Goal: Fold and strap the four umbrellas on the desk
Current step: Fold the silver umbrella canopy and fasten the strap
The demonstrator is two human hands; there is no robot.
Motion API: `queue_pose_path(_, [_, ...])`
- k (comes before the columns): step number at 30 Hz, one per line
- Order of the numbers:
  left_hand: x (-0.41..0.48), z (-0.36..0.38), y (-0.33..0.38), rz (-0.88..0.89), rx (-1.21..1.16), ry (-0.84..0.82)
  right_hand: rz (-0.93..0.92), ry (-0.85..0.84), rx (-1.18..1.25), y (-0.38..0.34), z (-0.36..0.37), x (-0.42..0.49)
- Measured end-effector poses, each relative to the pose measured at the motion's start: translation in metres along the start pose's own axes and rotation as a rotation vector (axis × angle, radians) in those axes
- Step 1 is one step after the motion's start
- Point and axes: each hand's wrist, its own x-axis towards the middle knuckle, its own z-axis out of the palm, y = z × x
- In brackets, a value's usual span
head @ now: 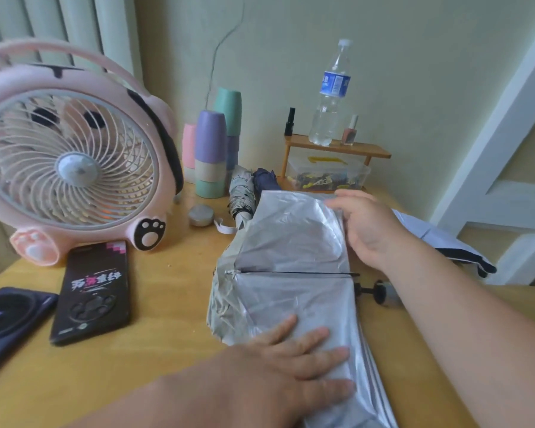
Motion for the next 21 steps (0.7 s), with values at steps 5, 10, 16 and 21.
queue_pose_path(5, [0.001,0.009,0.001,0.097,0.160,-0.020,-0.033,-0.011,0.143,-0.010,0.004,0.007])
queue_pose_path(10, [-0.003,0.001,-0.002,0.235,0.010,-0.068,-0.172,-0.093,0.061,-0.023,0.001,-0.038])
queue_pose_path(16, [-0.028,-0.079,-0.004,-0.241,-0.318,0.661,-0.234,-0.314,-0.001,0.008,-0.033,-0.124])
queue_pose_path(21, [-0.025,-0.063,-0.026,-0.648,-0.367,0.684,-0.193,-0.340,0.114,0.035,-0.043,-0.131])
